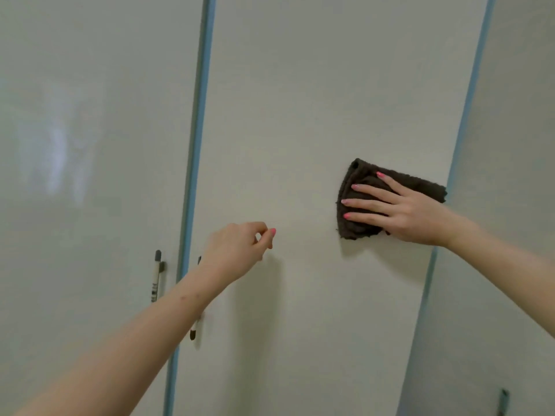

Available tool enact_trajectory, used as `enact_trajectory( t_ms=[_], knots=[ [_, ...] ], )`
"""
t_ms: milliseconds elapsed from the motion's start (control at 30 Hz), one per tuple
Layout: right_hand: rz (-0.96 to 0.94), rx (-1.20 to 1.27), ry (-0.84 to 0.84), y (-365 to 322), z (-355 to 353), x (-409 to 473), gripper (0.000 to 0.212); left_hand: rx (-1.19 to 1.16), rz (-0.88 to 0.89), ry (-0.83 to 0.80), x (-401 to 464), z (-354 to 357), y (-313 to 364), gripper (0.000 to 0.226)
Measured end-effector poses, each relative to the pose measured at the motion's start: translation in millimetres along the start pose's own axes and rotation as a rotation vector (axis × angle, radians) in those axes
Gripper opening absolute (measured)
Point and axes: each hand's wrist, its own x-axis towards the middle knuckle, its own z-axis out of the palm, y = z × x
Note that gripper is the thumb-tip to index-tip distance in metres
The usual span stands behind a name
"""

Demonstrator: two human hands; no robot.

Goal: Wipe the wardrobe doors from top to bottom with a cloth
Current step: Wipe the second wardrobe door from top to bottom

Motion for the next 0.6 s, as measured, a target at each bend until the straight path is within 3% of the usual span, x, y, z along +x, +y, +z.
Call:
enact_trajectory(
  t_ms=[200, 300, 400, 533, 600],
  knots=[
    [0.313, -0.044, 0.182, -2.7, -4.3, 51.8, 0.056, -0.169, 0.006, 0.077, 8.2, -17.7, -5.6, 0.029],
    [0.367, -0.093, 0.294, -24.6, -17.9, 85.9, 0.054, -0.324, 0.058, 0.059, 18.4, -27.1, -5.7, 0.045],
    [0.398, -0.147, 0.394, -52.8, -32.7, 120.1, 0.047, -0.642, 0.135, 0.033, 27.0, -37.7, -3.9, 0.055],
    [0.572, -0.019, 0.456, -101.7, -37.1, 163.7, 0.040, -0.915, 0.239, 0.009, 28.3, -52.3, -24.6, 0.037],
    [0.650, 0.034, 0.441, -121.6, -35.1, 181.1, 0.039, -0.930, 0.290, -0.032, 29.0, -61.4, -46.3, 0.029]
  ],
)
